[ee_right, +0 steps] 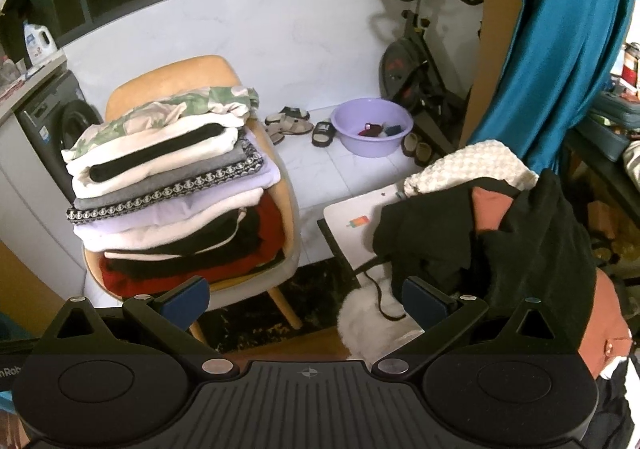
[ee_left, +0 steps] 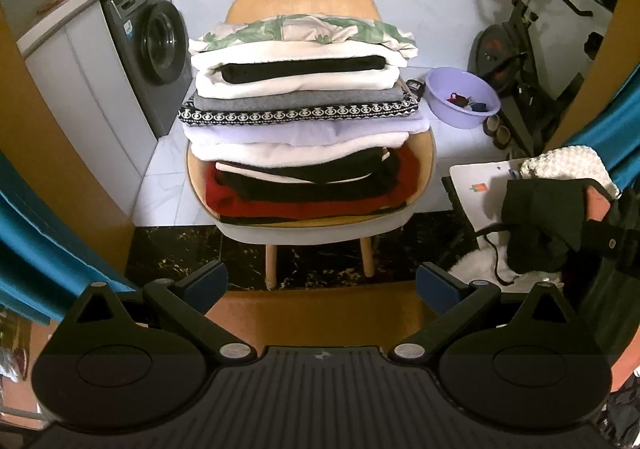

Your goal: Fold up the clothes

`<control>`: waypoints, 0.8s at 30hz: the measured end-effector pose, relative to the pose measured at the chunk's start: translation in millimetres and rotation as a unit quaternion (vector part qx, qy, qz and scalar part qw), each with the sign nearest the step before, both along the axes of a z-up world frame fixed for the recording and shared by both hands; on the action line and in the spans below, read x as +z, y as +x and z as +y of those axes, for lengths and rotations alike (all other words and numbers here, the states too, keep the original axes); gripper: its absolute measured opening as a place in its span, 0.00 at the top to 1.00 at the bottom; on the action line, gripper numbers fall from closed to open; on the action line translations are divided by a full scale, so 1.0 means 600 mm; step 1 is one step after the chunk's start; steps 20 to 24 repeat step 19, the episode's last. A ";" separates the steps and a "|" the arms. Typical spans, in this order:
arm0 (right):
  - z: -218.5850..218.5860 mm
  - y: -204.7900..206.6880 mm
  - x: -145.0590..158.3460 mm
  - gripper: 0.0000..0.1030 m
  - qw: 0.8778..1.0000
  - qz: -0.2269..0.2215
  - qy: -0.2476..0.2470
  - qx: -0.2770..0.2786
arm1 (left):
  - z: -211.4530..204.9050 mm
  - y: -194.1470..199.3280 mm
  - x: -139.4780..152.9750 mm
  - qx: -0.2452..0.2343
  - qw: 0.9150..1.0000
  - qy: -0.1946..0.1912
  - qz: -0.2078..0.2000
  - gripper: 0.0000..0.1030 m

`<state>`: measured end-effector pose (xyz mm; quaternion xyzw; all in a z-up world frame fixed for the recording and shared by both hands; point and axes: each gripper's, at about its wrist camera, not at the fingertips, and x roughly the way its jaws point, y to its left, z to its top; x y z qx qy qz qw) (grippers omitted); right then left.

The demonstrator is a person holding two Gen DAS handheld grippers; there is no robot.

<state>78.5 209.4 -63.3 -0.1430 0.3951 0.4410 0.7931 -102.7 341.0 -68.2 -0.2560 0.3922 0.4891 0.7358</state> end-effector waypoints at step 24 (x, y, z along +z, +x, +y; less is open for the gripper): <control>-0.012 0.015 -0.008 0.01 1.000 0.013 -0.005 -0.014 | 0.003 0.016 -0.006 -0.019 1.000 -0.015 -0.016 0.00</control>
